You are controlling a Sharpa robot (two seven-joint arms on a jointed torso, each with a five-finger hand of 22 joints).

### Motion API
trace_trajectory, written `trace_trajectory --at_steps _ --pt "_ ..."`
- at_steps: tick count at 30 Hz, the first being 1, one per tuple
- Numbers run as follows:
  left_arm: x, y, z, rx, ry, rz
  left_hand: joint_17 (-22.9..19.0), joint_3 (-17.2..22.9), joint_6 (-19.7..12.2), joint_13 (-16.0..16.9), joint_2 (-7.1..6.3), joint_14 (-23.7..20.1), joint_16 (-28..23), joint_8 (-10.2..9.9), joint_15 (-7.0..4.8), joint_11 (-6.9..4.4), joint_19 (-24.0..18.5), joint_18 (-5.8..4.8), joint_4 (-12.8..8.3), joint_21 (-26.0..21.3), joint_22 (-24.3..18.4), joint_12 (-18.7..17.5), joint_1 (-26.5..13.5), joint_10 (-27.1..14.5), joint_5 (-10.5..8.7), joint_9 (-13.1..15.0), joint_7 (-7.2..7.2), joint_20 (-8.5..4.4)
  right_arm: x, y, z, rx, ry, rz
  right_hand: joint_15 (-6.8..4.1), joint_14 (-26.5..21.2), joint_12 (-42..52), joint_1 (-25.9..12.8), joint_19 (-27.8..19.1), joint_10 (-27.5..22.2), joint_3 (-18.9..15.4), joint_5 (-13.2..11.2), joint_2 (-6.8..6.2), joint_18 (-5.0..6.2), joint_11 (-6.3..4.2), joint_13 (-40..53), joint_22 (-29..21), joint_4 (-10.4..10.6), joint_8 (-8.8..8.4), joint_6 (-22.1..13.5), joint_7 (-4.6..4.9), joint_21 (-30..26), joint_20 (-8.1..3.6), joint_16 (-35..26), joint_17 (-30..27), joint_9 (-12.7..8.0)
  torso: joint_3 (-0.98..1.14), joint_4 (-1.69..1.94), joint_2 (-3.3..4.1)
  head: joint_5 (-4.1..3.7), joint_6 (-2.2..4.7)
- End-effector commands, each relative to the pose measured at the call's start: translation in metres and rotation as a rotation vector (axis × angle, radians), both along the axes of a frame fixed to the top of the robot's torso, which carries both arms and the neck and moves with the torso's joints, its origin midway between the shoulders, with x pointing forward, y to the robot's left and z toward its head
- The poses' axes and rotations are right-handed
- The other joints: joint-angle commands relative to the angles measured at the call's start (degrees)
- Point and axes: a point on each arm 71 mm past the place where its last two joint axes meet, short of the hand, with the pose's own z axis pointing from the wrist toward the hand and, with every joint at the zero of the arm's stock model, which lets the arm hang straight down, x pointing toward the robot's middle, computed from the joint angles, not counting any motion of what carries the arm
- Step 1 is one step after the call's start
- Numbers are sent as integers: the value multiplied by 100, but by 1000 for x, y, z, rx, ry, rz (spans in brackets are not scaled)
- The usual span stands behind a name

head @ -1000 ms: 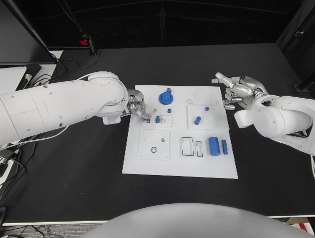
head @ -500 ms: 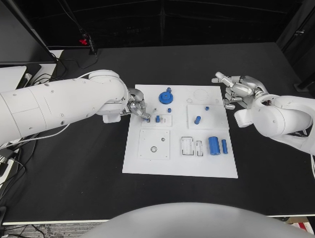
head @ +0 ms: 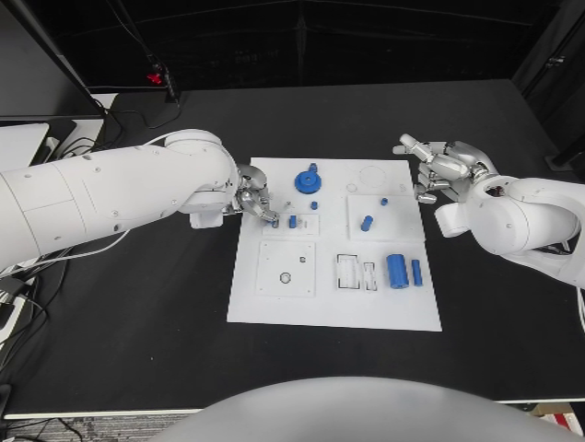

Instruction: Assemble the parts on the task board

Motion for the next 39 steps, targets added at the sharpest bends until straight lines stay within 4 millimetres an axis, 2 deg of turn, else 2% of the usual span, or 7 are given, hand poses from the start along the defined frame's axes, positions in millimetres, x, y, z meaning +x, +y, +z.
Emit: trace_trajectory --at_steps 1,13,39 --pt "-3 0 -7 30 28 -16 1509 233 -27 1494 293 600 5 29 -43 4 598 -36 -194 18 1509 -31 233 637 33 -5 -24 -9 0 1 1 1 -9 2 54 606 14 33 -37 606 -28 27 9 97 37 1505 883 6 26 -32 -7 -36 -10 14 1510 0 -1 -3 3 -7 -5" --pt "-4 -3 -7 18 32 -26 1509 264 -24 1494 277 600 5 25 -37 10 598 -36 -194 18 1509 -31 178 637 -12 2 -19 -5 0 0 1 0 -8 -1 54 606 14 33 -37 606 -28 27 9 97 37 1505 883 6 26 -32 -7 -36 -10 14 1510 0 -1 0 1 -37 -18" --pt "-6 -3 -9 38 49 -27 1509 296 -56 1494 243 600 5 6 -26 21 598 -36 -191 18 1509 -31 83 637 -59 11 -8 -4 0 -1 1 0 -6 -1 54 606 14 36 -33 606 -38 29 18 96 36 1505 886 7 48 -45 -8 -34 -9 14 1510 -1 1 0 1 -38 -10"
